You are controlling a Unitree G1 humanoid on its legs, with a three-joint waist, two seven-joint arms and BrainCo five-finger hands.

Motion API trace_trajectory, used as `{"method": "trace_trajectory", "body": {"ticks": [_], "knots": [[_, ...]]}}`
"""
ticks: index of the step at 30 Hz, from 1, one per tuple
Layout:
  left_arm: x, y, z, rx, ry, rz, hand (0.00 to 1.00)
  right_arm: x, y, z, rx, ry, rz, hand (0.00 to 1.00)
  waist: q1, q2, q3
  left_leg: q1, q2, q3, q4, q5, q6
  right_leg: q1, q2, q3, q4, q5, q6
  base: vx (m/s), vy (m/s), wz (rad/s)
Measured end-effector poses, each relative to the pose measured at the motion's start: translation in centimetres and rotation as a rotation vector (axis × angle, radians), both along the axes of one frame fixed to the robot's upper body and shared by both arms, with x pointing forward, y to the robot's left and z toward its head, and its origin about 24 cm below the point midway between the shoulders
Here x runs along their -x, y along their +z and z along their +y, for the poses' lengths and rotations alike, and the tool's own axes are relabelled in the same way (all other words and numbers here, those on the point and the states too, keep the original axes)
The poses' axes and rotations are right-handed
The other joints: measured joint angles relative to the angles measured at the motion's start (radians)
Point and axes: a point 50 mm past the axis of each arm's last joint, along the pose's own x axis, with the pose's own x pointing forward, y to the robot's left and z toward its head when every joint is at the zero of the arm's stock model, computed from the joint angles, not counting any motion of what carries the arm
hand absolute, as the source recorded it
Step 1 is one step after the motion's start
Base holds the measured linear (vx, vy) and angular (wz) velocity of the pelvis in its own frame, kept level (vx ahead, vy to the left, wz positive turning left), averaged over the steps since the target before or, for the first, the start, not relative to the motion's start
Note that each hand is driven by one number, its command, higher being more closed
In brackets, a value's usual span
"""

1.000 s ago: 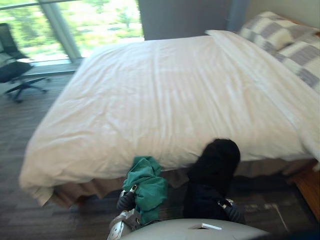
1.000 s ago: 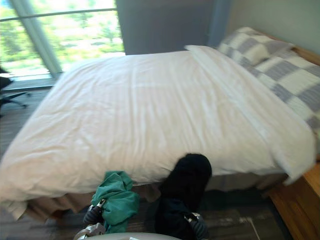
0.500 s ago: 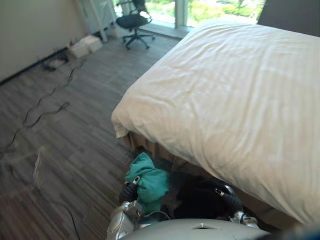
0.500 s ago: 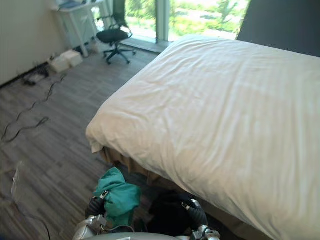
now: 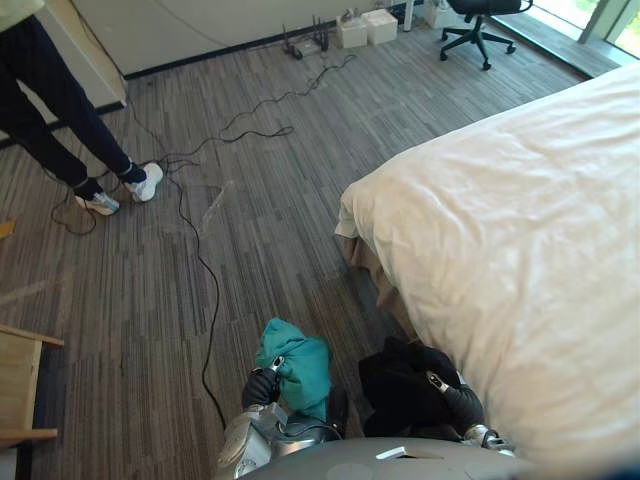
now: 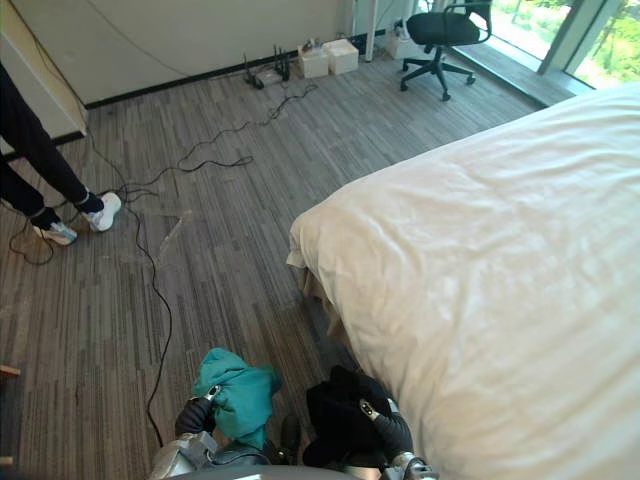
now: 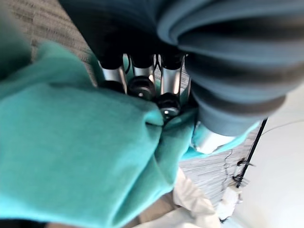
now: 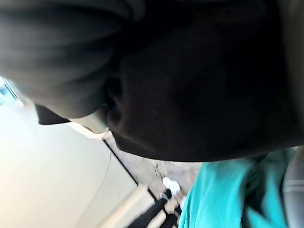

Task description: Tidy the bed and pick cloth on bed and put in laundry

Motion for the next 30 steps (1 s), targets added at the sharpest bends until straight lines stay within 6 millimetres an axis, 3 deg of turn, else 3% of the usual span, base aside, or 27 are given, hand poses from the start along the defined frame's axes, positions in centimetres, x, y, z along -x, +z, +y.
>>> {"method": "trace_trajectory", "body": {"ticks": [1,2,3,4,7,11,13,20,21,30], "knots": [[-0.2,0.4,0.1,-0.004,-0.002,-0.028,1.0,0.1,0.0,0.4,-0.014,-0.005,0.003,1.0,0.001,-0.022,-0.015,-0.018,-0.003,0.024,0.035,0.0,0.001,0.008,-0.008,-0.009,0.014,0.01,0.014,0.13,-0.011,0.7],[-0.3,0.6,0.1,-0.005,-0.005,-0.05,1.0,0.1,0.0,0.6,-0.02,-0.007,0.003,1.0,0.002,-0.028,-0.02,-0.025,0.001,0.041,0.056,0.001,0.002,0.008,-0.008,-0.018,0.032,0.018,0.02,0.15,-0.012,0.84],[-0.6,1.0,0.0,0.003,-0.009,-0.086,1.0,0.0,0.1,0.5,-0.018,-0.009,-0.001,1.0,0.005,-0.021,-0.017,-0.027,0.022,0.057,0.088,-0.004,0.012,-0.013,-0.007,-0.022,0.114,0.023,0.009,0.11,-0.015,0.65],[-0.5,1.0,0.0,0.012,0.011,-0.098,1.0,-0.1,0.2,0.9,-0.022,-0.002,-0.006,1.0,0.011,-0.015,-0.02,-0.023,0.028,0.058,0.104,-0.006,0.015,-0.016,-0.001,-0.017,0.091,-0.015,0.006,0.1,-0.049,0.5],[-0.3,0.9,0.6,0.007,0.014,-0.109,1.0,-0.6,0.7,0.9,-0.015,-0.002,-0.036,1.0,0.007,-0.021,-0.031,-0.014,0.008,0.052,0.094,-0.023,0.008,-0.011,-0.01,0.017,-0.005,0.004,-0.01,0.01,-0.101,0.36],[1.1,-0.1,-0.6,0.047,-0.011,-0.059,1.0,0.4,-0.3,-0.5,0.03,-0.02,0.03,1.0,-0.01,0.043,-0.053,0.079,0.019,0.063,-0.069,0.0,-0.002,-0.002,0.003,0.003,-0.006,-0.008,-0.013,-0.07,-0.059,0.08],[1.5,-0.4,-0.3,0.039,-0.015,-0.036,1.0,0.5,-0.5,-0.5,0.04,-0.02,0.043,1.0,-0.016,0.051,-0.06,0.1,0.021,0.067,-0.116,0.015,-0.014,0.0,0.008,0.005,-0.006,-0.01,-0.016,-0.12,-0.065,-0.07],[1.6,-1.0,0.2,0.011,-0.067,0.003,1.0,1.1,-1.5,-0.4,0.037,-0.02,0.107,1.0,-0.022,0.015,-0.084,0.133,0.023,0.062,-0.213,0.077,-0.016,0.018,0.029,0.003,-0.054,0.012,-0.013,-0.03,-0.029,0.01],[1.8,-1.5,0.0,0.016,-0.093,0.032,1.0,0.1,-1.6,-0.4,0.021,0.011,0.088,1.0,-0.055,0.036,-0.086,0.134,0.027,0.059,-0.214,0.079,-0.019,0.034,0.046,0.003,-0.108,0.039,-0.015,0.0,0.0,0.0],[2.9,-1.9,0.0,-0.021,-0.09,0.047,1.0,1.2,-2.3,-0.8,0.042,-0.068,0.134,1.0,-0.064,0.026,-0.077,0.128,0.036,0.088,-0.215,0.058,-0.031,0.019,0.055,0.035,-0.11,0.034,-0.02,0.0,-0.004,-0.09]]}}
